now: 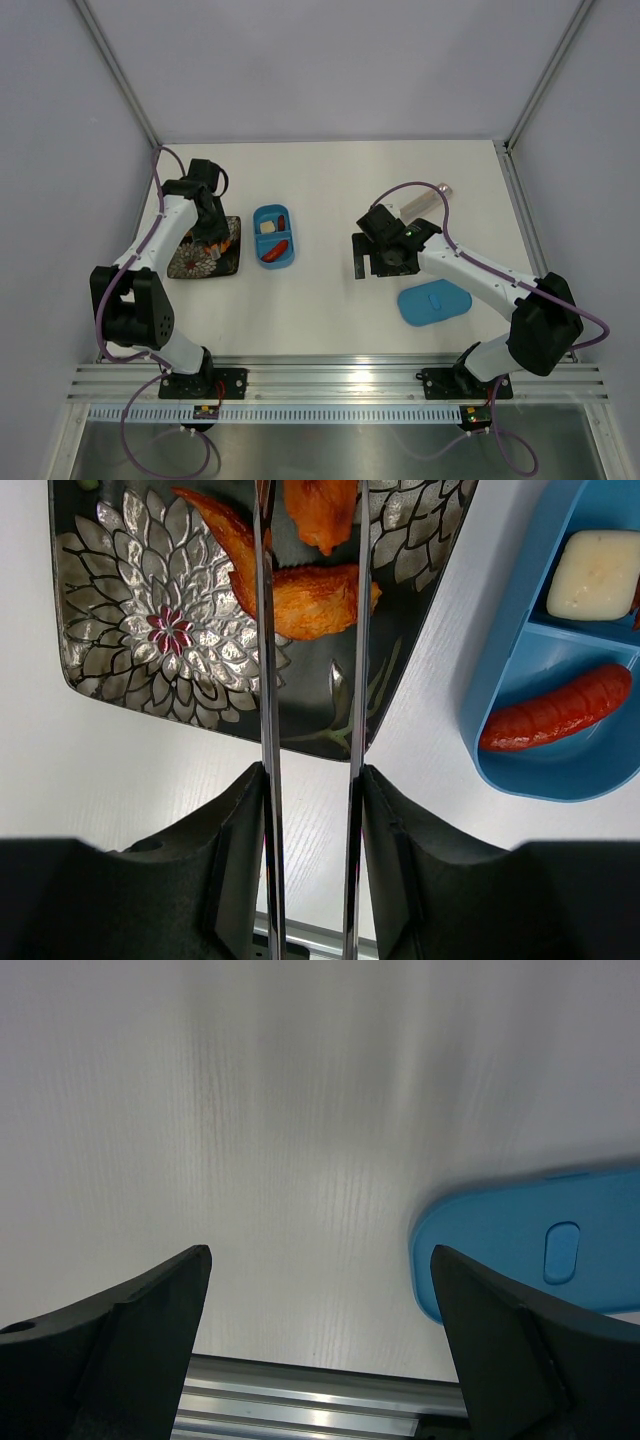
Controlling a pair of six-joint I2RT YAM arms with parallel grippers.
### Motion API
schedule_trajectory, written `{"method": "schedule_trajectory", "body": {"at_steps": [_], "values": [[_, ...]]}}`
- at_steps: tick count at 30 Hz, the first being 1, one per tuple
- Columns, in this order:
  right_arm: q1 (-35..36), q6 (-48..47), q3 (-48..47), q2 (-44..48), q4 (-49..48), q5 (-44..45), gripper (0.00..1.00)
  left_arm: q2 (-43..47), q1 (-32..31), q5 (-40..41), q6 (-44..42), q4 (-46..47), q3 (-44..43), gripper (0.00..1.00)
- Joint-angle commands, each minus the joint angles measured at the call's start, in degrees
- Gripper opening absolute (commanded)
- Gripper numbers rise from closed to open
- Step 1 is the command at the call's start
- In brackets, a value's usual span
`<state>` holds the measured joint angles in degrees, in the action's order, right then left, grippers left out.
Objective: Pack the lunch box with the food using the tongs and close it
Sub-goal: Pick up the fake food from the plate.
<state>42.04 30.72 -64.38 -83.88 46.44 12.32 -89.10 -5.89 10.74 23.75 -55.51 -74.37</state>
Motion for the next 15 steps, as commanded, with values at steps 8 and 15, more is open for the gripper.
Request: {"method": "schedule_trajectory", "body": {"at_steps": [8,15], "values": [[-0.1,0.0,-1.3,0.4,-0.2,-0.6,1.0,4.5,0.3,0.6,-0.5,-1.7,-1.7,0.11],[-0.1,0.2,-1.1,0.6,-0.2,-0.9,0.99,5.4,0.3,0.2,-0.5,-2.1,-1.3,0.0]]}}
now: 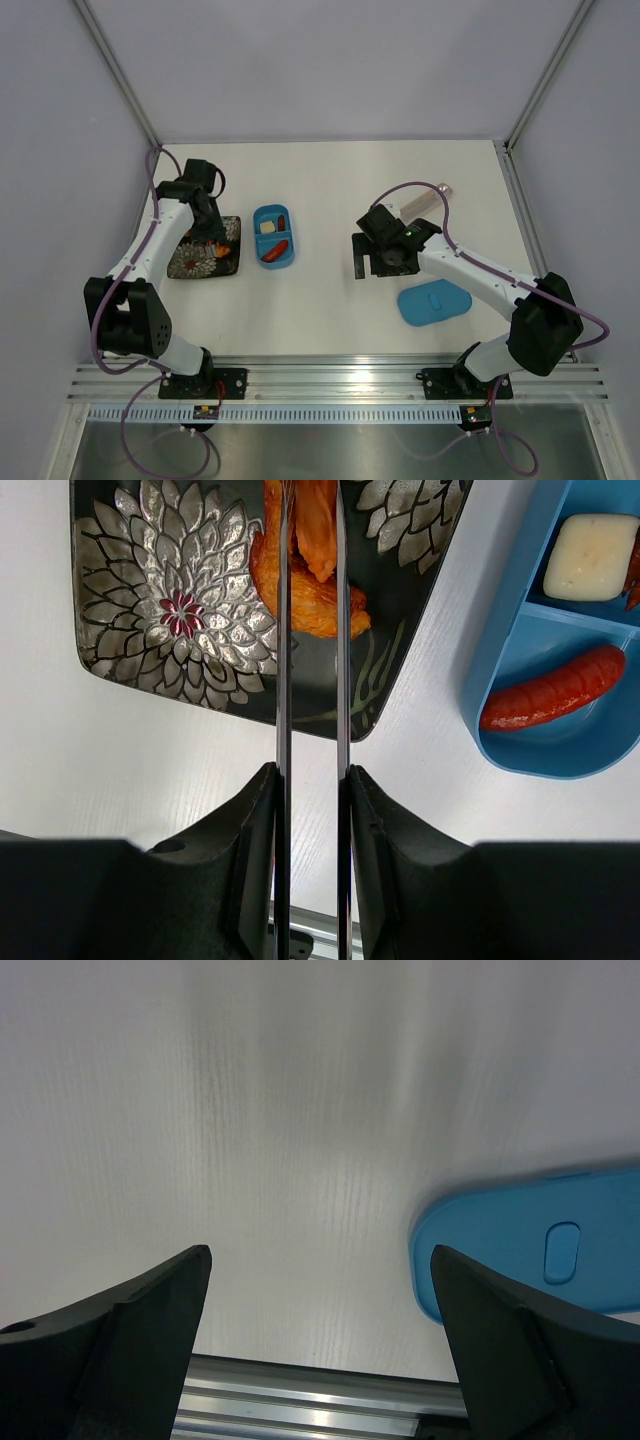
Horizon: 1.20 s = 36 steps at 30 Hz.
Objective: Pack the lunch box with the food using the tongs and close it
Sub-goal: Pick up the fake food from the plate.
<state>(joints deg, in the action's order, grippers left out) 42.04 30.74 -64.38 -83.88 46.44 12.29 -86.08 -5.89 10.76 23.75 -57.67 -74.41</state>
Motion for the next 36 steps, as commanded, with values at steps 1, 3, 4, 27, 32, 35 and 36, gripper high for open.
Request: {"method": "schedule_trajectory", "body": {"at_steps": [1,3,4,27,32,35,36], "values": [[-0.1,0.3,-1.0,0.6,-0.2,-0.8,0.99,2.7,0.3,0.0,-0.5,0.0,-1.2,0.0],[-0.1,0.5,-1.0,0.8,0.1,-0.8,0.99,3.3,0.3,-0.1,-0.5,-0.3,-1.3,0.0],[-0.1,0.6,-0.7,1.2,0.1,-0.7,0.99,3.6,0.3,-0.2,-0.5,-0.3,-1.5,0.0],[-0.2,1.6,1.1,2.3,-0.9,-1.6,0.99,10.7,0.3,-4.3,-0.5,-4.8,-7.2,0.0],[-0.1,1.4,0.8,2.8,-0.6,-1.0,0.99,11.7,0.3,-5.7,-0.6,-5.4,-7.3,0.0],[-0.2,1.6,1.0,2.9,-0.7,-1.1,1.0,12.0,0.3,-6.7,-1.0,-5.7,-7.3,0.0],[-0.1,1.5,1.1,2.9,-0.7,-1.2,1.0,12.3,0.3,-7.7,-1.0,-5.8,-7.3,0.0]]}}
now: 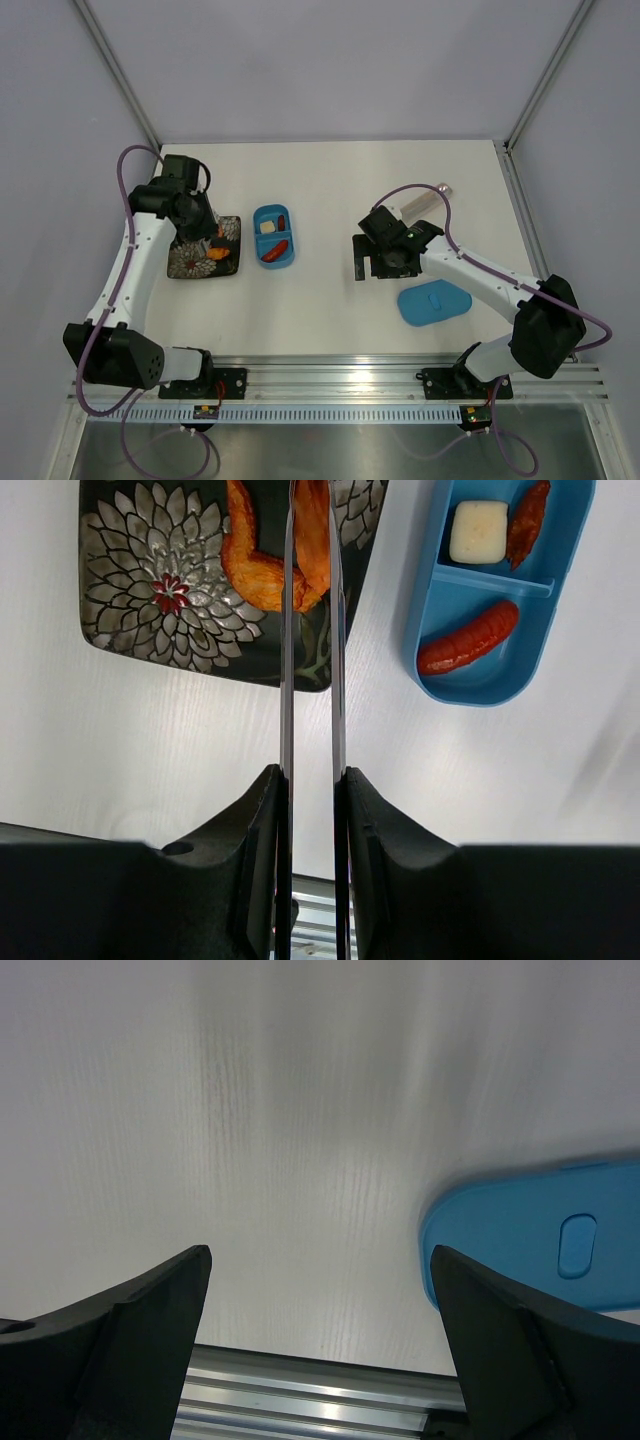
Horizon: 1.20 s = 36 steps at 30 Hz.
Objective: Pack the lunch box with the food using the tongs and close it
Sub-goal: Pick up the fake food from the plate, then place the fake food in the packing box.
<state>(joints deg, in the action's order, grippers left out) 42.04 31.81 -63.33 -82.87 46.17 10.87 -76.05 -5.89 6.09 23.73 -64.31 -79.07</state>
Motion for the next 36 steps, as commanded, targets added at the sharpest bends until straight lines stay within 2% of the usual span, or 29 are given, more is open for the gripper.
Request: {"method": "schedule_trajectory", "body": {"at_steps": [1,9,13,19,26,36], "values": [[-0.1,0.5,0.0,1.9,-0.4,0.2,0.99,2.3,0.1,-3.5,-1.0,0.9,-2.7,0.0],[-0.1,0.3,-0.8,1.0,-0.6,0.0,0.99,2.6,-3.4,-9.1,-0.2,2.4,-3.0,0.0],[-0.1,0.1,-1.3,0.7,-0.6,0.0,1.0,0.3,-8.0,-10.7,1.2,5.0,-3.5,0.0],[-0.1,0.4,-1.4,1.0,0.1,0.6,1.0,-2.0,-10.1,-11.9,1.4,6.4,-4.1,0.0],[-0.1,1.0,-1.0,0.8,0.1,0.5,0.99,-2.6,-10.4,-13.4,-6.0,5.9,-1.4,0.0],[-0.1,0.5,-2.2,-0.4,0.5,0.6,0.99,-0.5,-11.3,-10.0,-17.0,2.6,-0.8,0.0]]}}
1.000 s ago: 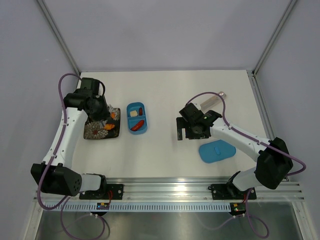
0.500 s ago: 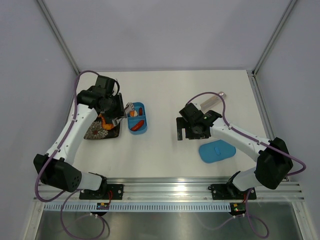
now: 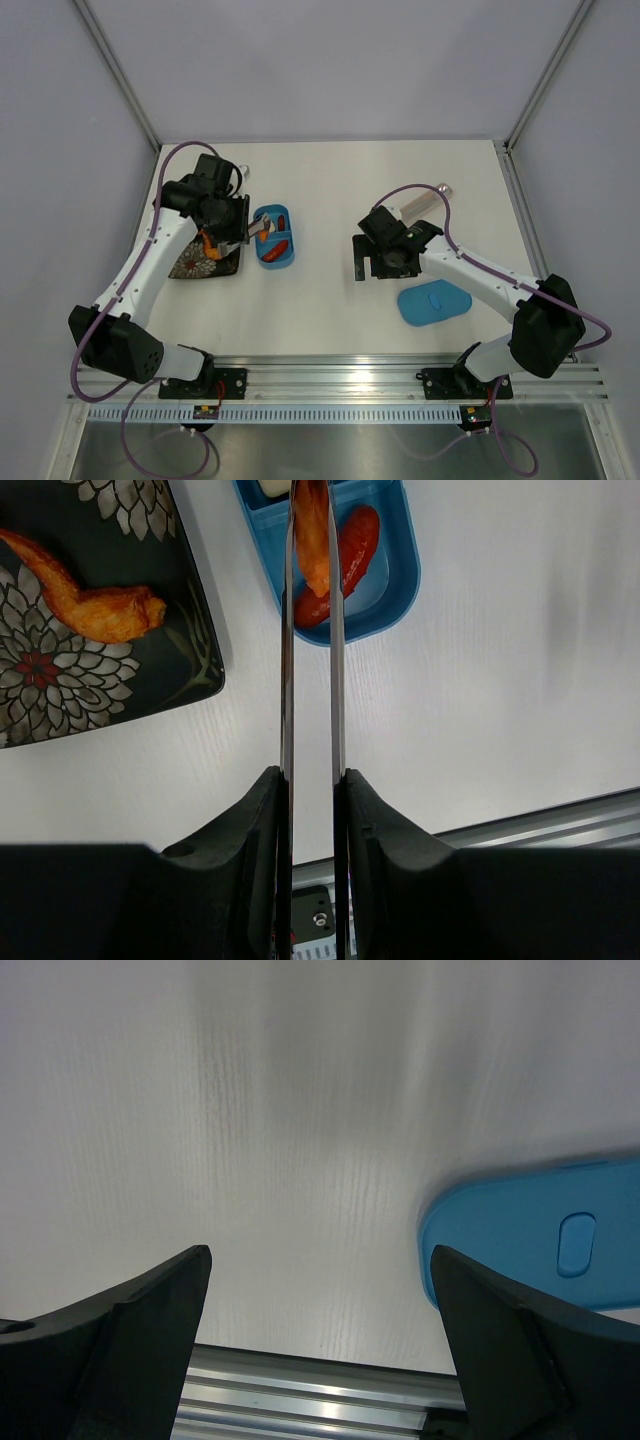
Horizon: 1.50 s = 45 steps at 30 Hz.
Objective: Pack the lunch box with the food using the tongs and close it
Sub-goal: Place the fake food in the packing box.
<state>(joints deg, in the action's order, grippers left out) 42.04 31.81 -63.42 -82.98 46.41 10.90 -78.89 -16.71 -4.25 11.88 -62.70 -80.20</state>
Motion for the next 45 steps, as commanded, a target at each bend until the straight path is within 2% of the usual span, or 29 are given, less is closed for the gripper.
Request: {"method": "schedule_trajectory", "body": {"at_steps": [1,12,26,37,39,45], "values": [[-0.2,0.4,-2.2,-0.3,0.2,0.4,0.99,3.0,-0.7,-0.1,-5.3,1.2,0.6,0.0],[-0.1,0.4,-2.1,-0.4,0.2,0.3,0.99,5.1,-2.2,2.5,-9.6,4.6,4.5,0.0],[-0.2,0.6,-1.2,0.4,0.2,0.4,0.99,5.2,-2.9,2.8,-10.5,9.9,10.3,0.0],[-0.1,0.5,-0.6,0.8,0.0,0.4,0.99,3.7,-3.3,1.8,-10.7,9.3,10.0,0.0],[-0.1,0.4,-0.7,0.7,0.1,0.4,1.0,3.3,-3.6,1.7,-10.6,8.7,9.5,0.02],[-0.1,0.2,-0.9,0.6,0.2,0.4,1.0,3.5,-3.9,1.8,-10.4,8.1,9.2,0.24]]}}
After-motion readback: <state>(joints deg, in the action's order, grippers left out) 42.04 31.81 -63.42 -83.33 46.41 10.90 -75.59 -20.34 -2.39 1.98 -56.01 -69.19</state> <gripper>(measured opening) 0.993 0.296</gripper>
